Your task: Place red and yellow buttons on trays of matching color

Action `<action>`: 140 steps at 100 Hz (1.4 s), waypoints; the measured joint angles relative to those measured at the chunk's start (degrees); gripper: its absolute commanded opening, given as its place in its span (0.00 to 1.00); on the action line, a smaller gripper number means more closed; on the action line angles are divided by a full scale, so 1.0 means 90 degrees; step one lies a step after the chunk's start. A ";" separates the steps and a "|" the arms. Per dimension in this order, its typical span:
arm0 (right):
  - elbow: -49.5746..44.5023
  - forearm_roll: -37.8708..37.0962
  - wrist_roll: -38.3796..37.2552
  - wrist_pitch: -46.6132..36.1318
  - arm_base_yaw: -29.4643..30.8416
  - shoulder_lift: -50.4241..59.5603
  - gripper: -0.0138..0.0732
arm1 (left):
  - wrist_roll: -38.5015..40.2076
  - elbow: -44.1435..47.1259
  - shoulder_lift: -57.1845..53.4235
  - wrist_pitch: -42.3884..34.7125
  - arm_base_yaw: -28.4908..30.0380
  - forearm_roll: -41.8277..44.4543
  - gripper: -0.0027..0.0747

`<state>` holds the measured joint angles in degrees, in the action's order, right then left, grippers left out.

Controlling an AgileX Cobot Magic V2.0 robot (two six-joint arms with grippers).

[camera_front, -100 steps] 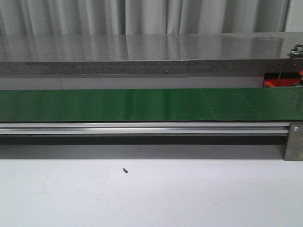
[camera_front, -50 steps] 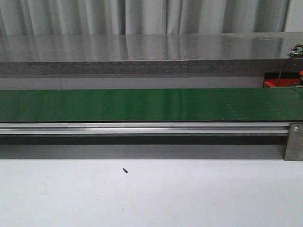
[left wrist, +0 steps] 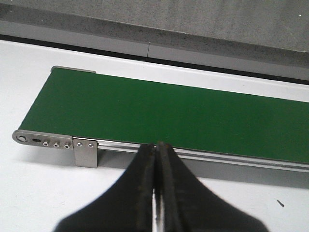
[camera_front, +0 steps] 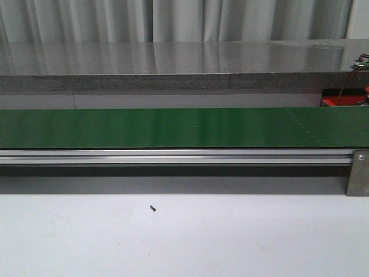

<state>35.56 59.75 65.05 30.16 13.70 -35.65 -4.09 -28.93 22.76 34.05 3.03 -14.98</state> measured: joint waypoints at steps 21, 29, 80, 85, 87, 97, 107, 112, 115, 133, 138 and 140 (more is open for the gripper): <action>0.0000 -0.0866 -0.0554 -0.0502 -0.0746 0.0211 0.08 | 0.0000 0.0000 0.0000 0.0000 0.0000 0.0000 0.01; 0.0000 -0.1591 -0.1210 -0.0671 -0.1028 0.0303 0.08 | 0.0000 0.0000 0.0000 0.0000 0.0000 0.0000 0.01; -0.0914 -0.6928 -0.7227 -0.1921 -0.1975 0.1269 0.08 | 0.0000 0.0000 0.0000 0.0000 0.0000 0.0000 0.01; -0.1251 -0.7177 -0.7580 -0.2218 -0.1975 0.1434 0.08 | 0.0000 0.0000 0.0000 0.0000 0.0000 0.0000 0.01; -0.1399 -0.7271 -0.7721 -0.2342 -0.1975 0.1510 0.08 | 0.0000 0.0000 0.0000 0.0000 0.0000 0.0000 0.01; -0.2111 -0.7559 -0.8169 -0.2744 -0.1975 0.1937 0.08 | 0.0000 0.0000 0.0000 0.0000 0.0000 0.0000 0.01; -0.2641 -0.7638 -0.8334 -0.2821 -0.1986 0.2469 0.08 | 0.0000 0.0000 0.0000 0.0000 0.0000 0.0000 0.01; -0.2843 -0.7654 -0.8364 -0.2821 -0.1986 0.2754 0.08 | 0.0000 0.0000 0.0000 0.0000 0.0000 0.0000 0.01; -0.2939 -0.7654 -0.8375 -0.2821 -0.1986 0.2962 0.08 | 0.0000 0.0000 0.0000 0.0000 0.0000 0.0000 0.01; -0.3288 -0.7511 -0.8398 -0.2483 -0.1986 0.3895 0.08 | 0.0000 0.0000 0.0000 0.0000 0.0000 0.0000 0.01; -0.3351 -0.7444 -0.8398 -0.2344 -0.1986 0.3991 0.08 | 0.0000 0.0000 0.0000 0.0000 0.0000 0.0000 0.01; -0.3372 -0.7433 -0.8398 -0.2301 -0.1986 0.4008 0.08 | 0.0000 0.0000 -0.0011 0.0000 0.0000 0.0000 0.01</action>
<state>5.21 -7.15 -10.53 9.45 -4.17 0.42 -4.09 -28.93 22.66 34.05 3.03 -14.98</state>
